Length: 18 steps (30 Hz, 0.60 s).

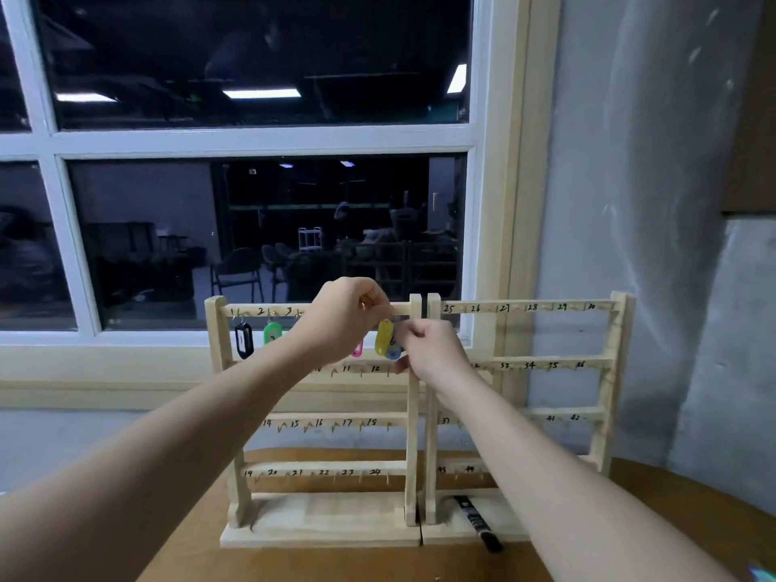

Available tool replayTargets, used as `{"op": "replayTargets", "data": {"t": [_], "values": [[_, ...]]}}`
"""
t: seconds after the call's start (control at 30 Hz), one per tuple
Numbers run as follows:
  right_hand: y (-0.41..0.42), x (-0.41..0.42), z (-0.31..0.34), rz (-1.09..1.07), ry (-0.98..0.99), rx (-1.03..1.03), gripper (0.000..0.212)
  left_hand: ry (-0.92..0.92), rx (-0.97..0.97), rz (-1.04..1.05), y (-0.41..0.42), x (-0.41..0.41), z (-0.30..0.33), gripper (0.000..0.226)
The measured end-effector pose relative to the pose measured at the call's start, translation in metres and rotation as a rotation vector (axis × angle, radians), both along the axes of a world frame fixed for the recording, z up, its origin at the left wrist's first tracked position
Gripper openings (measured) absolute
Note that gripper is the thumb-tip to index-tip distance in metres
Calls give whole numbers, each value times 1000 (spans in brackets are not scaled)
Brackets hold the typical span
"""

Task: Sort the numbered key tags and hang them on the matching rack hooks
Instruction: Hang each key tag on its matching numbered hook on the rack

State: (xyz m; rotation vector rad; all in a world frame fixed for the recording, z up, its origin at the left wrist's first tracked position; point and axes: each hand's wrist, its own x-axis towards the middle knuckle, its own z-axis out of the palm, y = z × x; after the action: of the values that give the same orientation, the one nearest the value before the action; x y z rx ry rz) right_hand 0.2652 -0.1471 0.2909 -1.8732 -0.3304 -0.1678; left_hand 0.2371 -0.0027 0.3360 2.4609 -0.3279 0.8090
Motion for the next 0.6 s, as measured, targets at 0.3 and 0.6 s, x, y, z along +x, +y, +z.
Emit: {"op": "replayTargets", "data": {"t": [0.3,0.6], "values": [[-1,0,-9,-16,-58,16,25,9,44,18,-4,19,3,16],[-6,-2,-18,5,-49,97,24,112,37,35,-6,19,8,21]]}}
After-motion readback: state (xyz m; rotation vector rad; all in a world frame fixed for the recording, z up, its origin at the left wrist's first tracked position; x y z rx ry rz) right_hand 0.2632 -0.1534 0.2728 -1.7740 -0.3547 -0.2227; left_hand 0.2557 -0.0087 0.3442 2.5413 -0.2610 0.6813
